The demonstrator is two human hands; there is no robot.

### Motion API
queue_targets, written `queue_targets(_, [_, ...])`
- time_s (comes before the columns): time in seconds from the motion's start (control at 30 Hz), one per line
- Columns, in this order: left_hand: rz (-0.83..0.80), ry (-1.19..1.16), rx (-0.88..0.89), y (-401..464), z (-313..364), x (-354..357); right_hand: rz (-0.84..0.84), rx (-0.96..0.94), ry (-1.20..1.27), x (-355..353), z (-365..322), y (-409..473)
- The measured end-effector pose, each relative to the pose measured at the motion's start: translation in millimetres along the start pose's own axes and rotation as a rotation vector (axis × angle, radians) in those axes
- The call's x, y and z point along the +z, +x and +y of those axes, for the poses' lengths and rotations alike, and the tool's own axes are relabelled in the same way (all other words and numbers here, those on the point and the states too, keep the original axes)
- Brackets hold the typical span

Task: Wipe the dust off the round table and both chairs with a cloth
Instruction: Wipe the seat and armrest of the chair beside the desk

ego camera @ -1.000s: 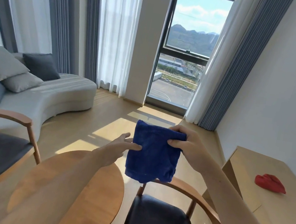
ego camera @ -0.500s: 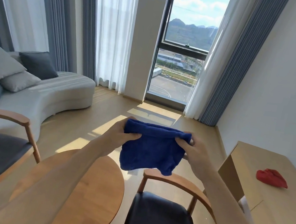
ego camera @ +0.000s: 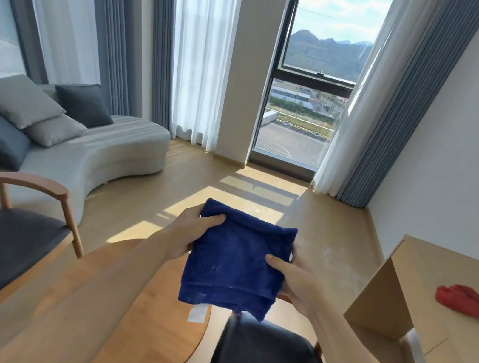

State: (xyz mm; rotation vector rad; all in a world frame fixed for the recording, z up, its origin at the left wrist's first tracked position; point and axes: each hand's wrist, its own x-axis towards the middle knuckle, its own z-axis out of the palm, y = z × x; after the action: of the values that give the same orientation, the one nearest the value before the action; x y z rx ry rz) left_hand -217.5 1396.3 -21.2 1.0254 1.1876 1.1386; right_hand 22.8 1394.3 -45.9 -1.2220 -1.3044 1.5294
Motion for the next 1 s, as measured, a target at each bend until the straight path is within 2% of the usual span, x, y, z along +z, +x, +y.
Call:
queue_targets(0.1, [0.052,-0.04,-0.155,1.5,-0.7,-4.3,0.021,0.058,0.004,3.6,-0.8,3.1])
queue_targets(0.23, [-0.031,-0.07,-0.23,-0.7,2.5,-12.9,-0.103,0.095,0.047,-1.7,-5.6,6.3])
queue_targets(0.33, [-0.047,-0.03,-0.131,-1.1,6.7,-13.9,-0.009,-0.007,-0.121,-1.6,-11.8,4.5])
queue_targets(0.47, [-0.039,0.045,0.122,-6.5,14.2,-10.6,0.141,-0.32,-0.352,-4.0,-26.5,2.5])
queue_targets(0.53, [-0.048,0.063,0.18,-11.2,11.2,-10.1,0.166,-0.446,-0.379,-4.6,-35.6,3.3])
queue_targets(0.6, [-0.075,0.096,0.126,-16.5,3.6,-11.1,0.103,-0.553,-0.243,-2.0,-46.0,-1.1])
queue_targets(0.7, [-0.177,0.089,-0.187,-19.4,-12.8,-13.8,0.044,-0.675,-0.137,-2.7,-59.4,-7.4])
queue_targets(0.77, [-0.354,0.02,-0.344,-23.0,-19.0,-11.2,0.018,-0.693,-0.092,-2.2,-65.7,-10.9])
queue_targets(0.8, [-0.458,-0.043,-0.333,-23.0,-20.7,-10.1,0.01,-0.702,-0.095,-2.5,-66.4,-11.9])
queue_targets(0.87, [-0.593,-0.226,-0.195,-21.5,-19.9,-6.4,-0.01,-0.732,-0.142,-2.3,-67.2,-16.7])
queue_targets(0.93, [-0.589,-0.438,-0.103,-22.4,-15.8,-3.5,-0.02,-0.765,-0.188,-5.4,-65.5,-19.4])
queue_targets(1.0, [-0.516,-0.638,-0.057,-20.6,-9.7,-6.3,-0.027,-0.786,-0.23,-11.0,-60.5,-19.8])
